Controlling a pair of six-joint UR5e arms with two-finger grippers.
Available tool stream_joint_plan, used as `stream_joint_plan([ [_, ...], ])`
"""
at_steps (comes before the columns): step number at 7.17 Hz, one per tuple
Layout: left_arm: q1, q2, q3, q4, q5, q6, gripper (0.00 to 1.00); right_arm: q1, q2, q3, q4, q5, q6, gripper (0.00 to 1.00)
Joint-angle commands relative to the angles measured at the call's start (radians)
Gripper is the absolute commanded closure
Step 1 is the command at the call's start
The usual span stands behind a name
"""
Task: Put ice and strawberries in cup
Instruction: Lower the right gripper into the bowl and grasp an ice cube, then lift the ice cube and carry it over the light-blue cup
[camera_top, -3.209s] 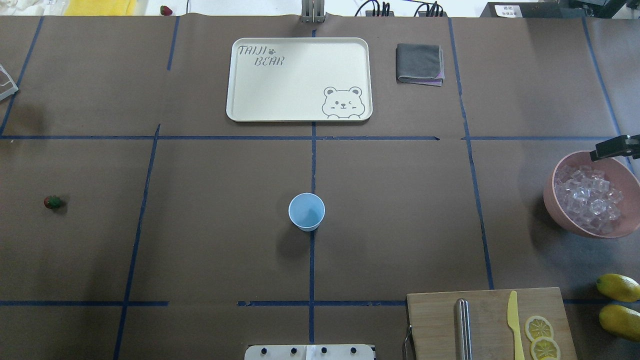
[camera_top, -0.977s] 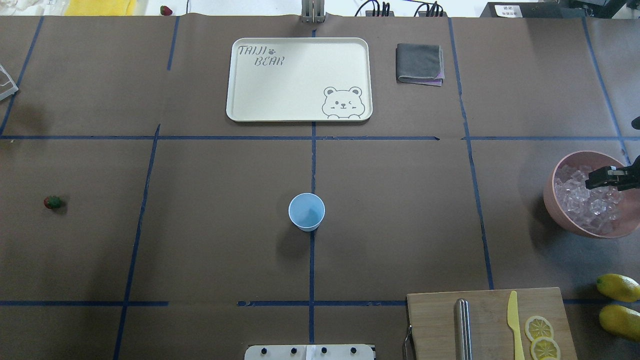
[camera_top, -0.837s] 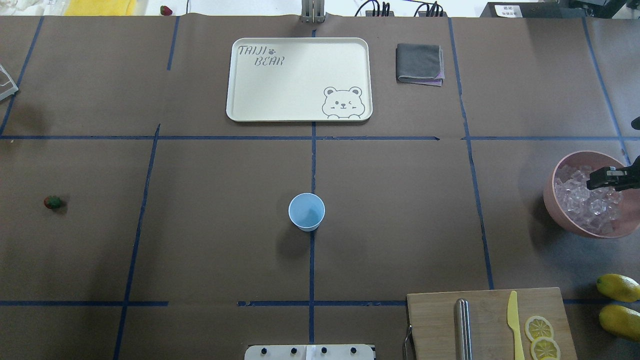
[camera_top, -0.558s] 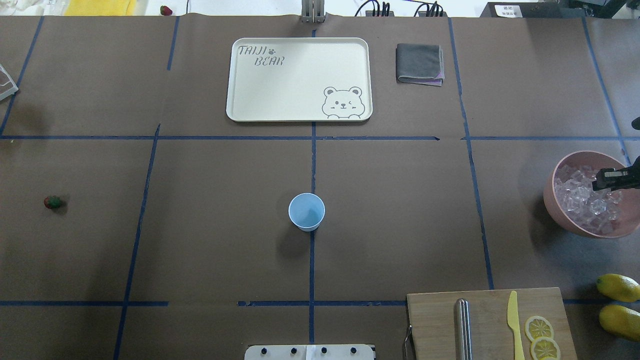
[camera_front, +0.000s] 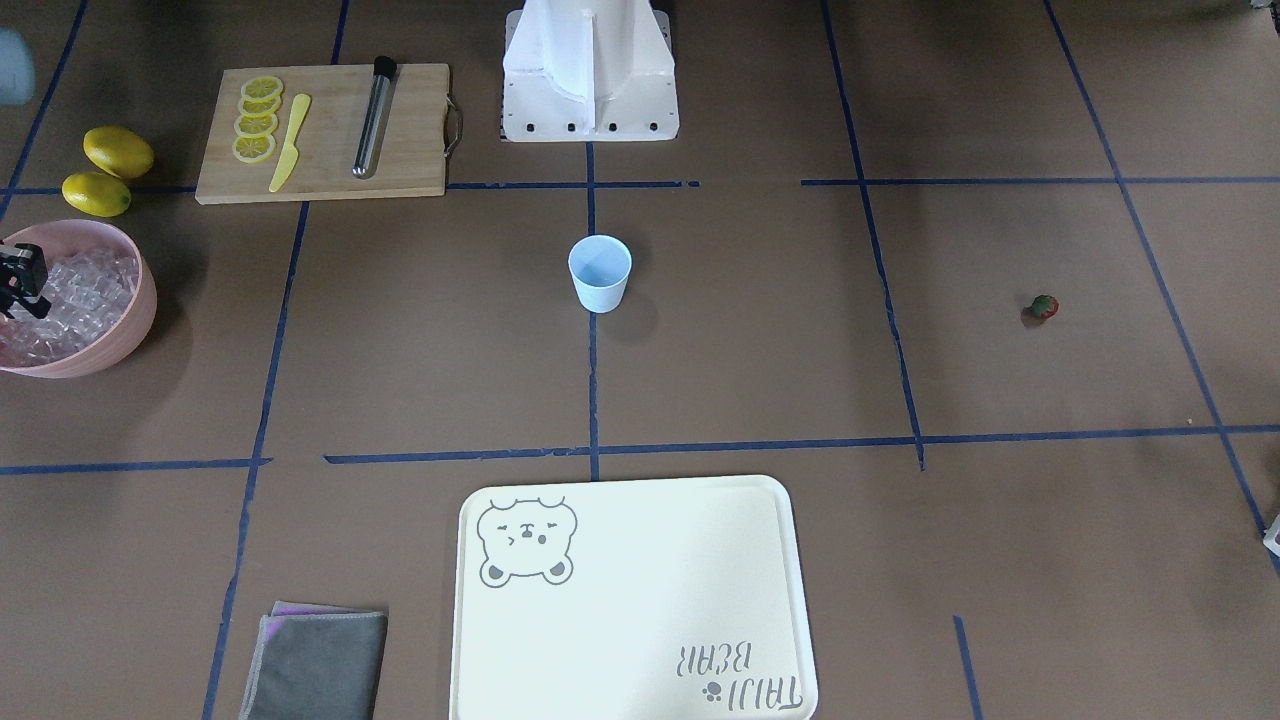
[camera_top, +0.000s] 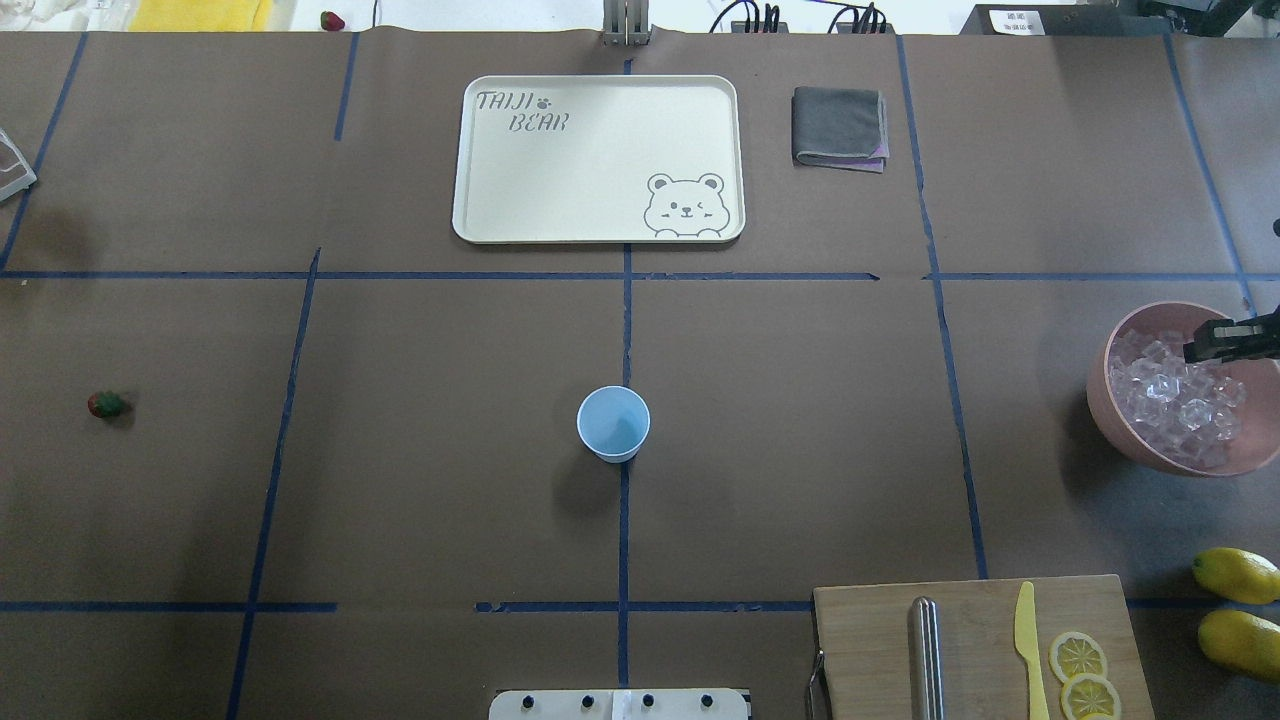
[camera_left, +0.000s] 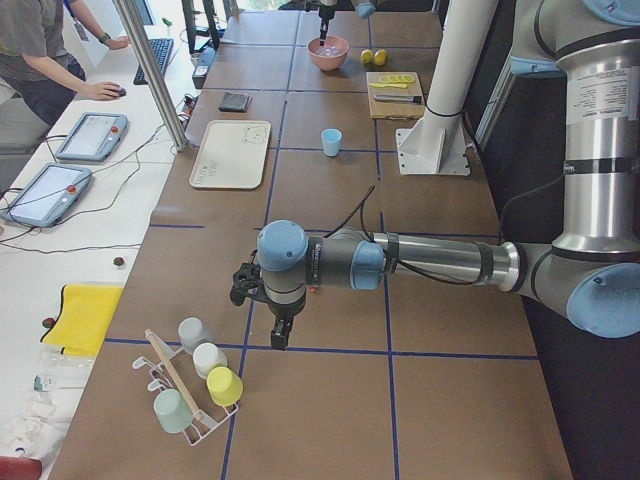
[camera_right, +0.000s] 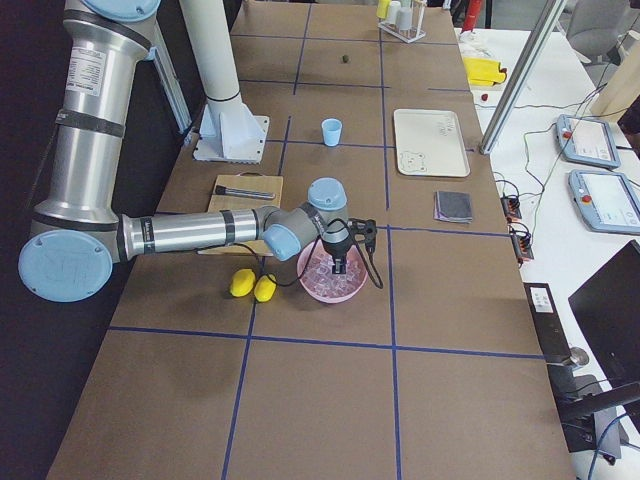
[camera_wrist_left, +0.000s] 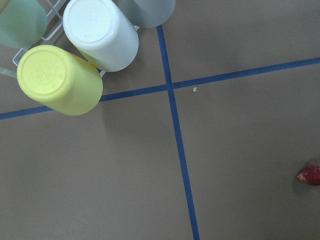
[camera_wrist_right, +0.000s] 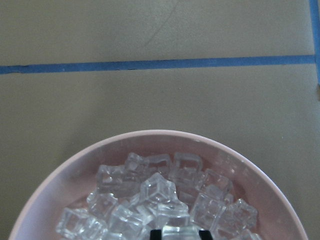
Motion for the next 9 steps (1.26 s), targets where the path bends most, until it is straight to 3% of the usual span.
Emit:
stream_joint_plan([
  [1,0.0,-0.001,-0.001,0.0,-0.001,0.0,0.0,0.016,0.003,0.057,0.001,-0.007,-0.048,0.98],
  [2,0.0,-0.001,-0.002,0.0,-0.001,0.0,0.0,0.016,0.055,0.073,-0.013,-0.007,-0.047,0.99],
  [6,0.0,0.001,-0.001,0.002,-0.031,-0.002,0.0,-0.19,0.25,0.071,-0.014,-0.01,-0.032,0.98],
  [9,0.0,0.003,0.005,0.002,-0.031,0.0,0.0,-0.392,0.582,0.091,-0.407,-0.174,0.112,0.97],
])
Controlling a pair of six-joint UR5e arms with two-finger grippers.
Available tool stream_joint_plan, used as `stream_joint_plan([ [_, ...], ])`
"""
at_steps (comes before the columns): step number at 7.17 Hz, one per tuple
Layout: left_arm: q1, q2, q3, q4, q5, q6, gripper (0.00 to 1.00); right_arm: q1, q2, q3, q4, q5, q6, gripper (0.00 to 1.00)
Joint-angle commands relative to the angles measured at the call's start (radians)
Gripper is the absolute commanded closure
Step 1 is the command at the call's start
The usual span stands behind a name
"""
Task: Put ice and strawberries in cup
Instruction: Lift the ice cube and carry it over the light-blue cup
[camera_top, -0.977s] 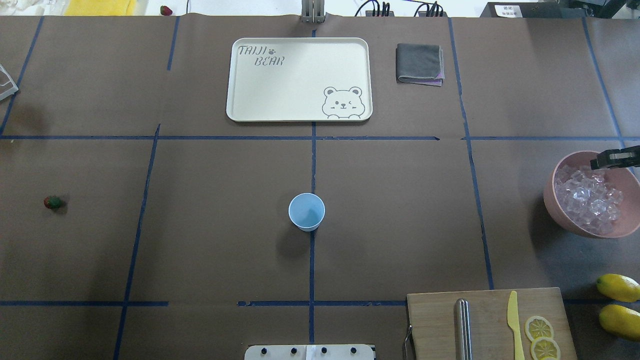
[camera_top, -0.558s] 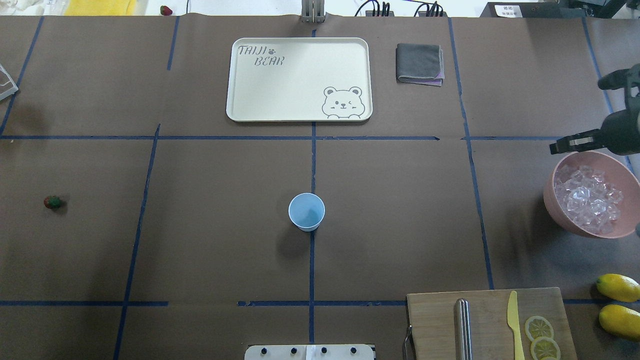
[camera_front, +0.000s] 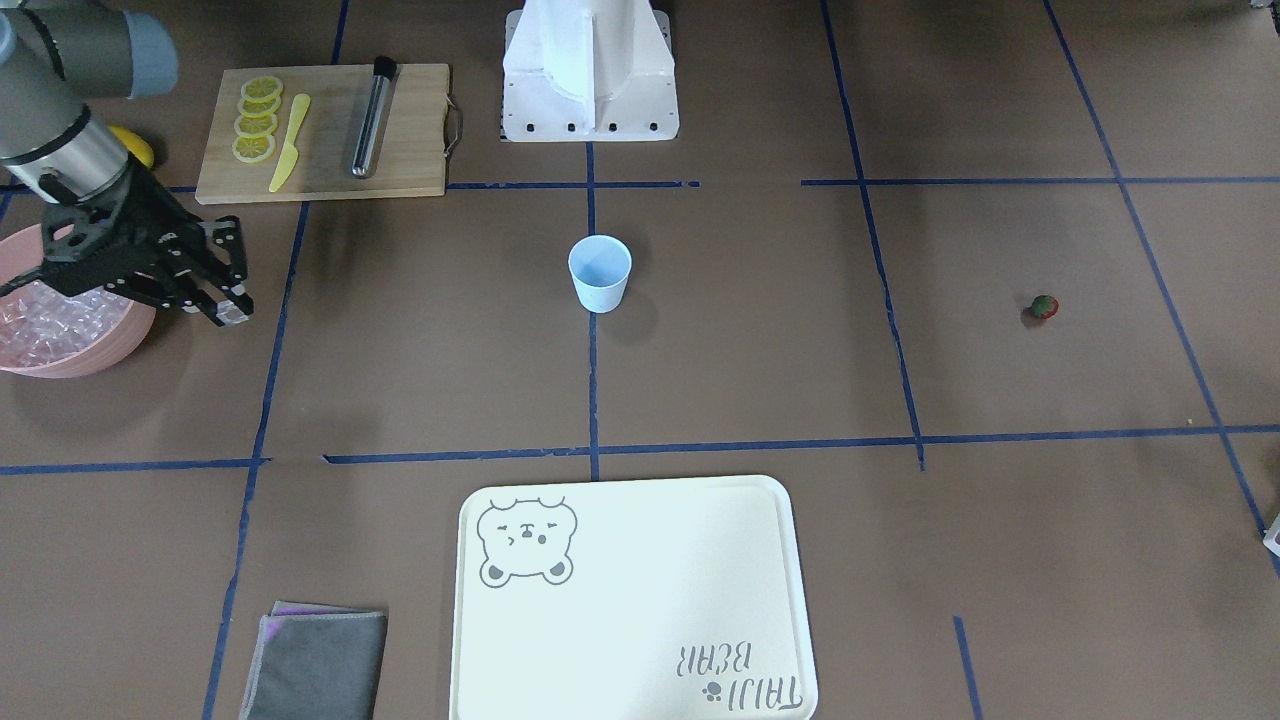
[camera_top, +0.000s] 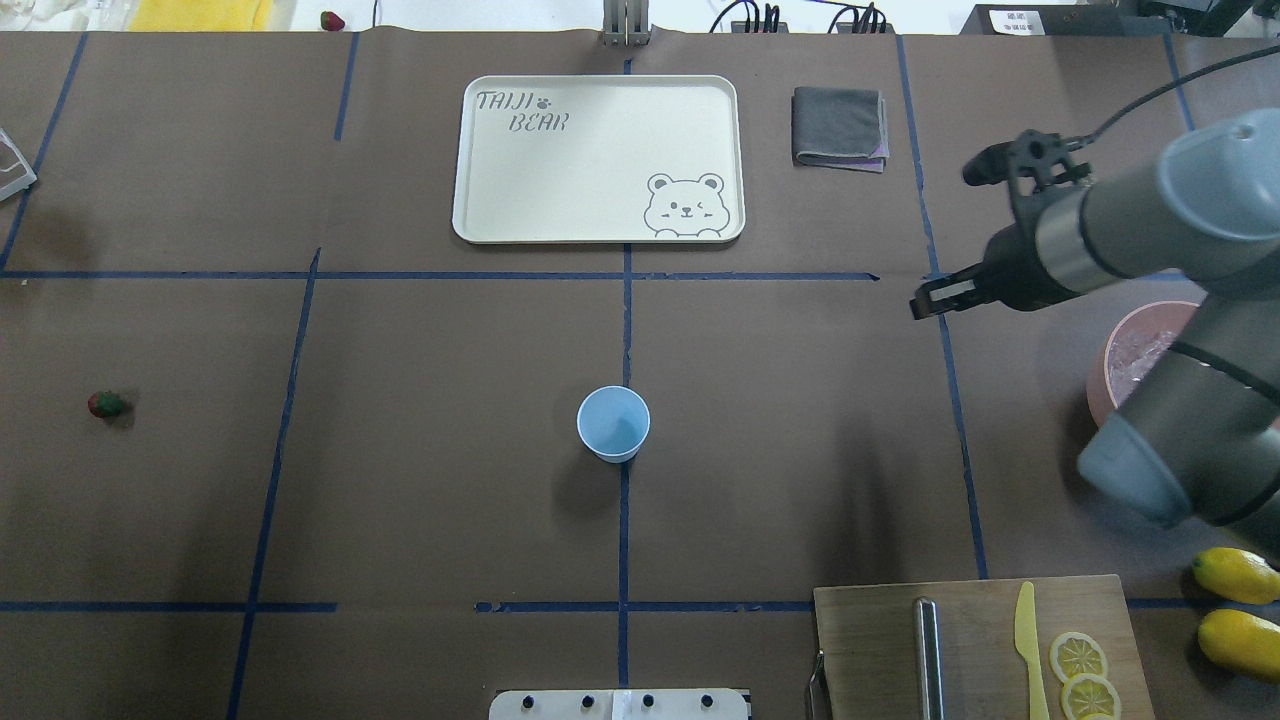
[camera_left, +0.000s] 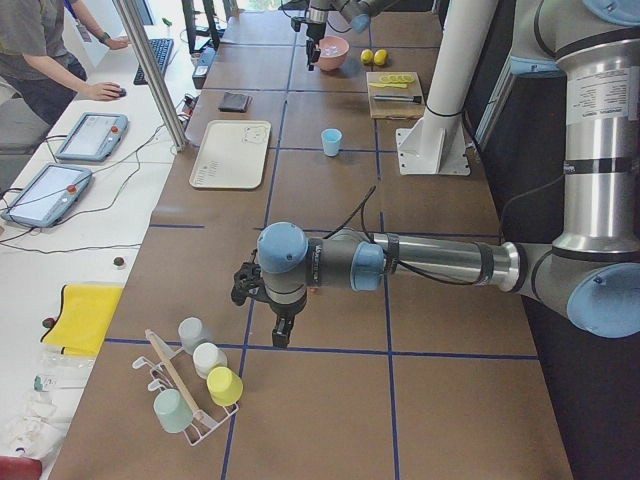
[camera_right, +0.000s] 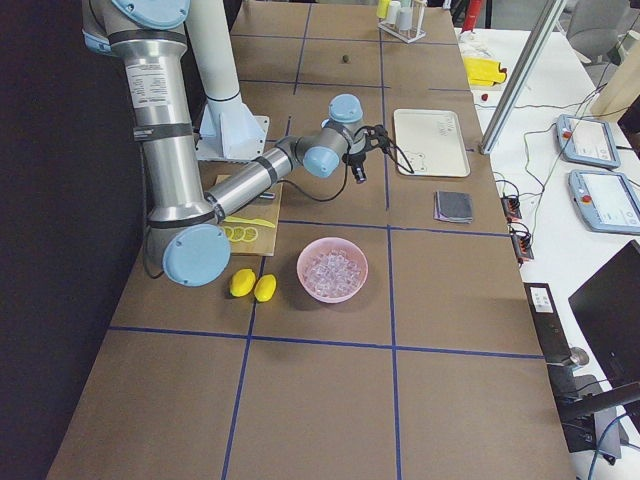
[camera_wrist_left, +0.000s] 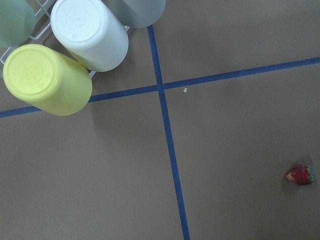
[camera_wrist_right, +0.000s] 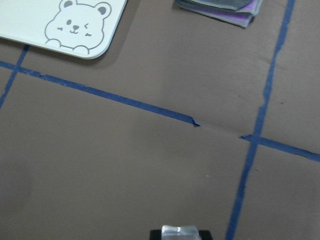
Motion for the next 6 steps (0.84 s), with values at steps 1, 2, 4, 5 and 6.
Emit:
stream_joint_plan([
  [1,0.0,0.0,0.001,0.001,0.0,0.0,0.0,-0.195,0.255,-0.01,-0.254,-0.176,0.179,0.98],
  [2,0.0,0.0,0.001,0.001,0.0,0.0,0.0,-0.235,0.384,-0.068,-0.325,-0.229,0.226,0.98],
  [4,0.0,0.0,0.001,0.001,-0.002,0.0,0.0,-0.341,0.548,-0.22,-0.33,-0.353,0.383,0.99],
  [5,0.0,0.0,0.002,0.001,-0.002,0.0,0.0,-0.371,0.547,-0.22,-0.333,-0.375,0.386,0.99],
  [6,0.0,0.0,0.001,0.001,-0.002,0.0,0.0,-0.392,0.541,-0.229,-0.334,-0.376,0.389,1.0],
])
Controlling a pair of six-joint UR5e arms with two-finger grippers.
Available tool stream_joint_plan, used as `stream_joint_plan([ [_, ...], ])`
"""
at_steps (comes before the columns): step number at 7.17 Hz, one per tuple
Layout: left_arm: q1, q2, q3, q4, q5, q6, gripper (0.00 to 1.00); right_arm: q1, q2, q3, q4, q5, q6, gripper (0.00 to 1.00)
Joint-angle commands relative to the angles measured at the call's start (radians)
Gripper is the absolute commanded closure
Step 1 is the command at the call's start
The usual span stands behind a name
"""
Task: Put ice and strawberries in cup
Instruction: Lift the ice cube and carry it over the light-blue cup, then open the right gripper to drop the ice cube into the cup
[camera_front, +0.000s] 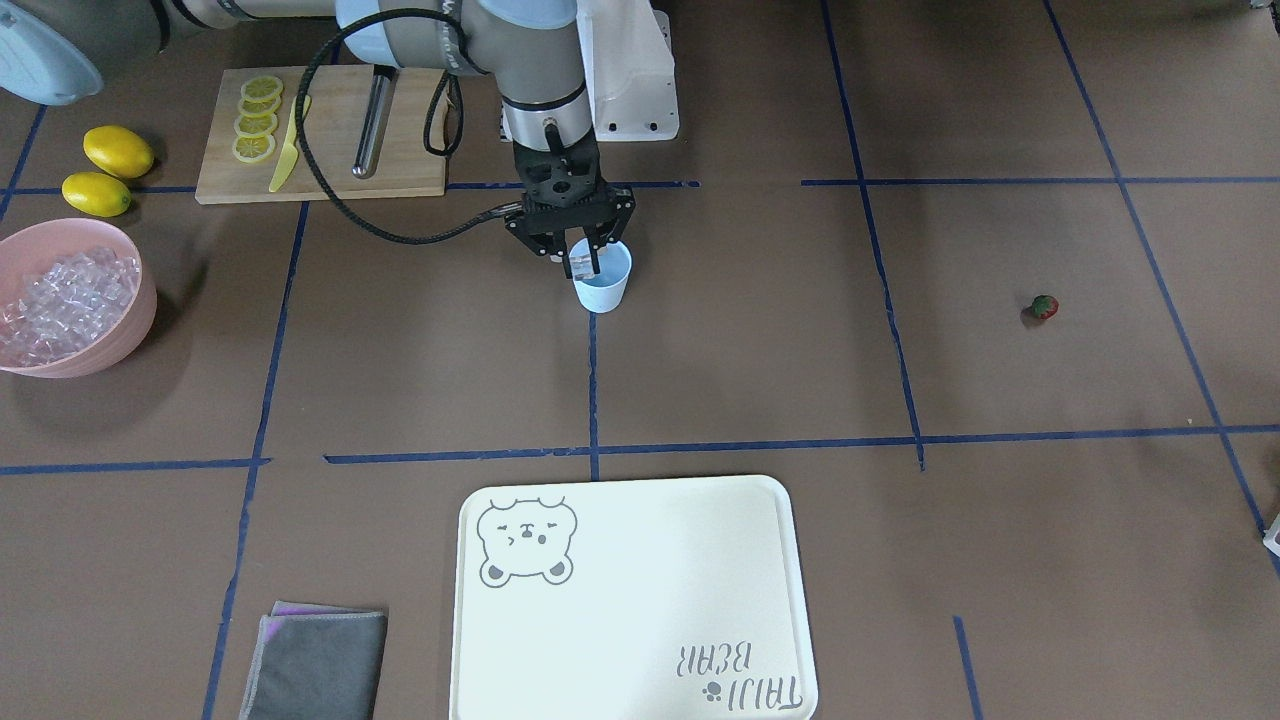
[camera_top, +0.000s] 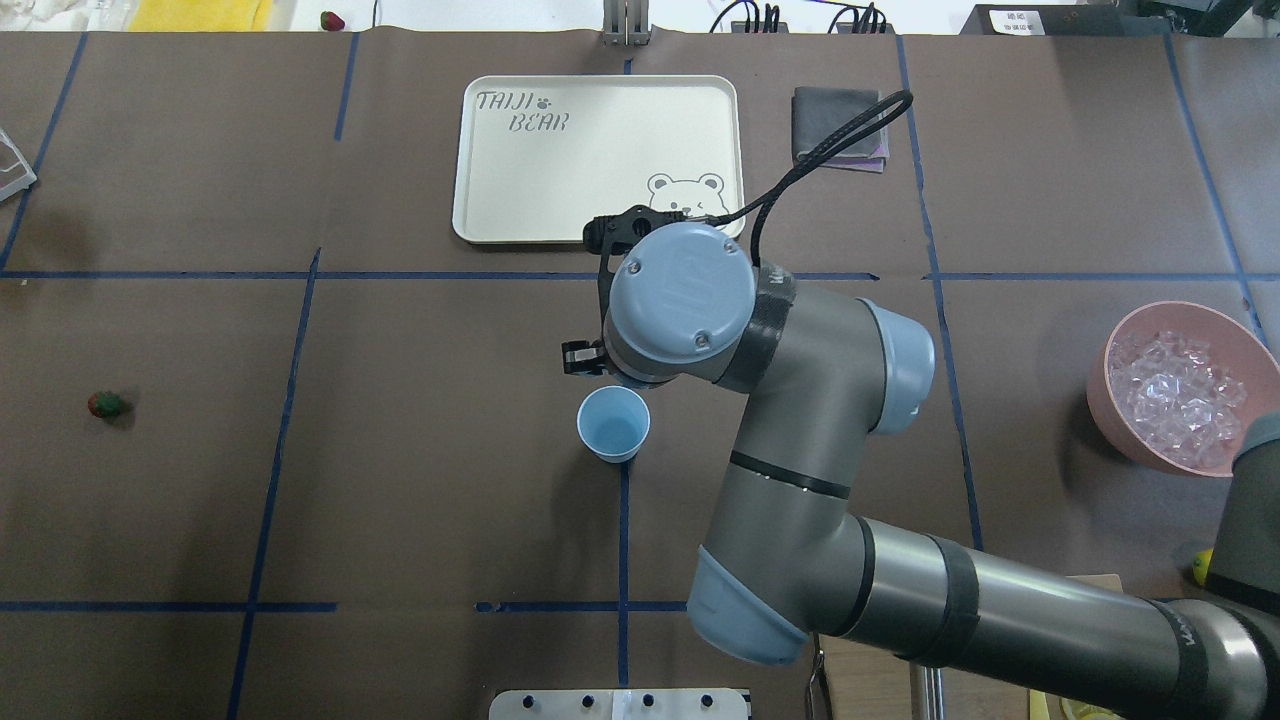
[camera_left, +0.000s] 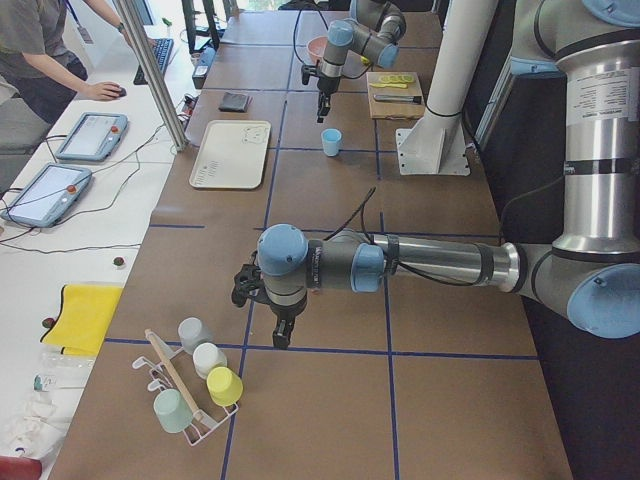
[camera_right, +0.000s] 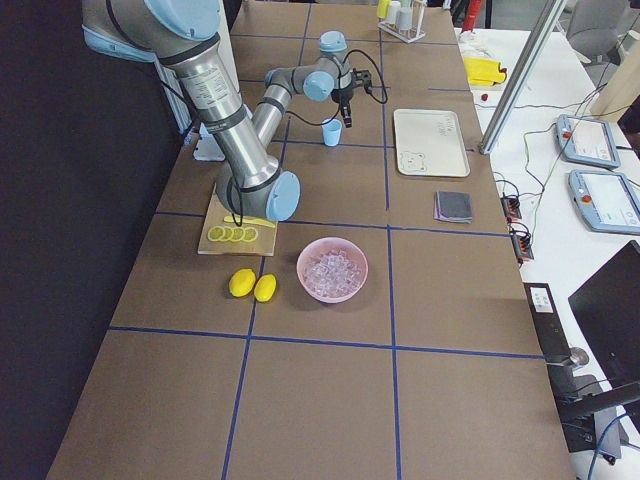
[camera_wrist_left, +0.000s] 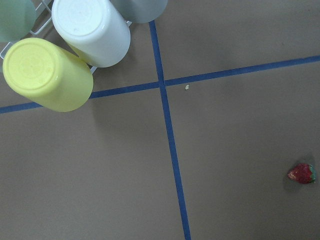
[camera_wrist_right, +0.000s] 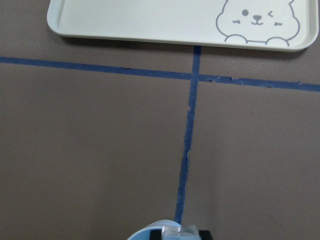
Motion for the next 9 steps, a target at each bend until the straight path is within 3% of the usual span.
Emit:
stream_joint_plan([
  [1,0.0,0.0,0.001,0.0,0.0,0.0,0.0,-0.038,0.008,-0.016,-0.037,-0.018,0.014,1.0],
  [4,0.0,0.0,0.005,0.0,0.0,0.0,0.0,-0.042,0.009,-0.012,-0.05,-0.019,0.011,0.92],
  [6,0.002,0.0,0.005,-0.002,0.0,0.0,0.0,-0.042,0.014,-0.012,-0.05,-0.014,0.001,0.69],
  [7,0.002,0.0,0.007,0.0,0.0,0.0,0.0,-0.044,0.014,-0.012,-0.05,-0.016,0.001,0.45],
  [8,0.002,0.0,0.007,0.0,0.0,0.0,0.0,-0.044,0.013,-0.009,-0.05,-0.019,0.004,0.06],
  [9,0.002,-0.002,0.007,0.0,0.0,0.0,0.0,-0.044,0.011,-0.007,-0.05,-0.019,0.005,0.02],
])
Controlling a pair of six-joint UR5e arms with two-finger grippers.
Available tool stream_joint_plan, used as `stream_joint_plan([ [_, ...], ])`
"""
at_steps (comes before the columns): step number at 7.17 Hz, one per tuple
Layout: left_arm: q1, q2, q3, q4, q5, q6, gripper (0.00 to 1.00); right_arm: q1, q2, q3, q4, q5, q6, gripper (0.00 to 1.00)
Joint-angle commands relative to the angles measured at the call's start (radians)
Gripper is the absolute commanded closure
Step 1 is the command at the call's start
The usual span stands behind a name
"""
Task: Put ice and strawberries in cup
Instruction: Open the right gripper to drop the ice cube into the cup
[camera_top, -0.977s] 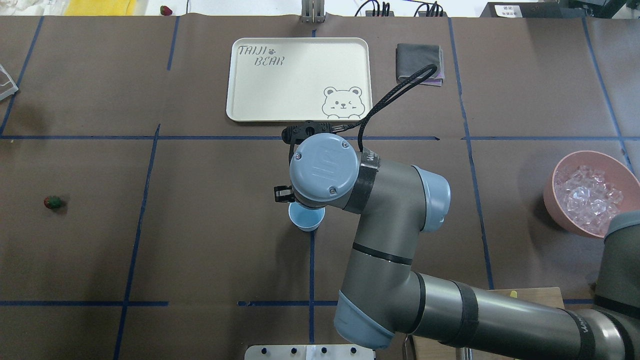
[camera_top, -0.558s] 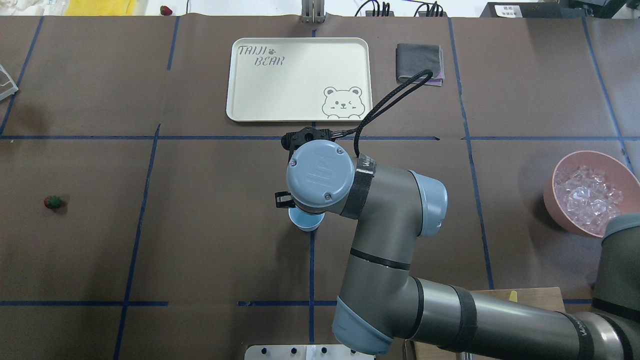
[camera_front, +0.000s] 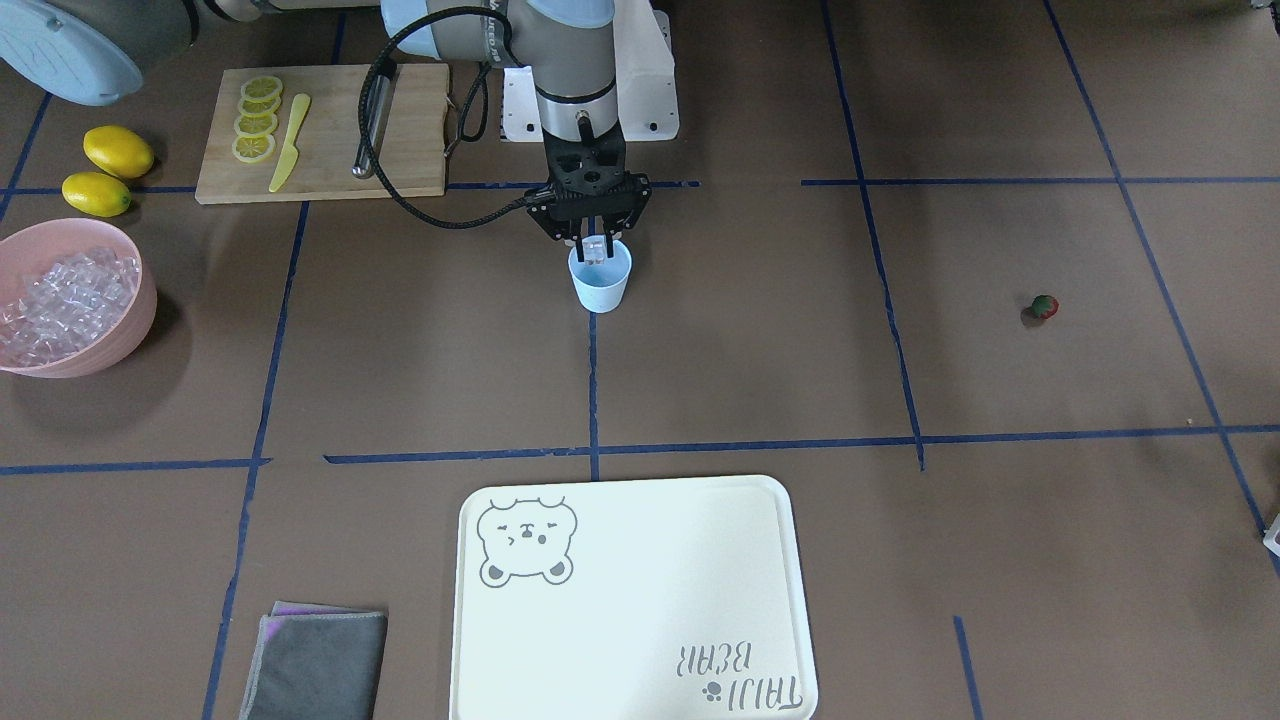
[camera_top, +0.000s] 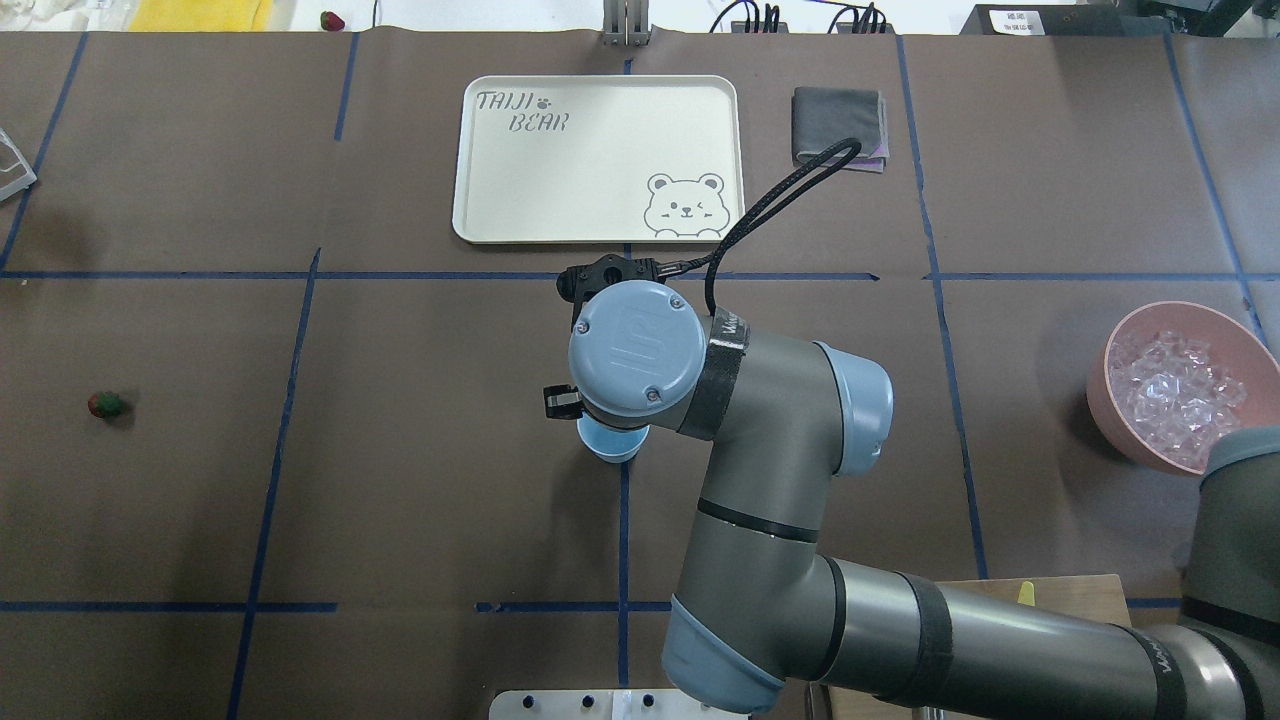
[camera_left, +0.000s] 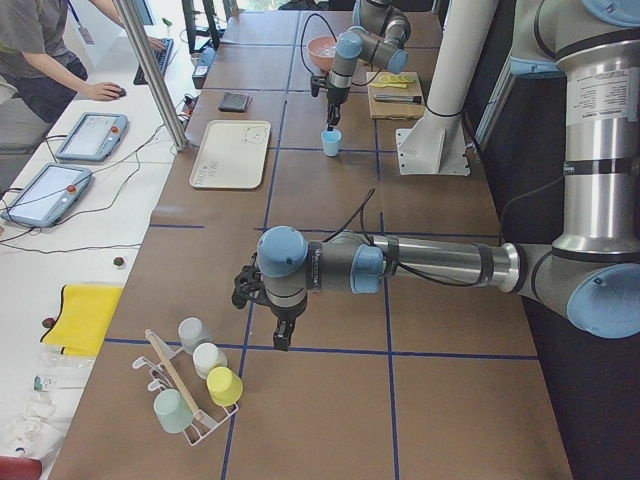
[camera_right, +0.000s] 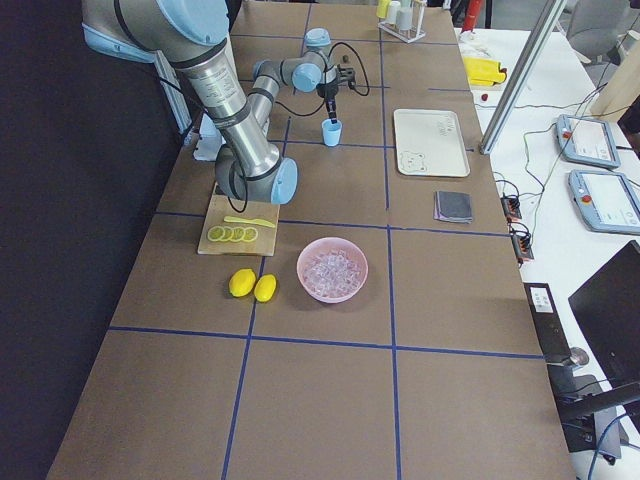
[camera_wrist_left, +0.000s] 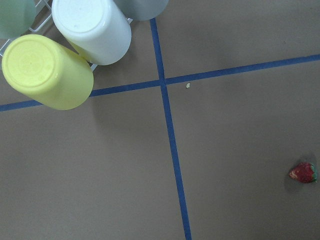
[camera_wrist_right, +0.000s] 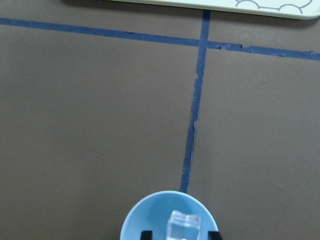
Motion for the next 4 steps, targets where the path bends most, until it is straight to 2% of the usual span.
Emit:
stream_joint_plan([
  [1,0.0,-0.001,0.0,0.0,0.0,0.0,0.0,0.0,0.0,0.002,-0.002,-0.001,0.002,0.02],
  [4,0.0,0.0,0.0,0.0,0.0,0.0,0.0,0.027,-0.012,0.034,-0.008,0.014,0.002,0.02],
])
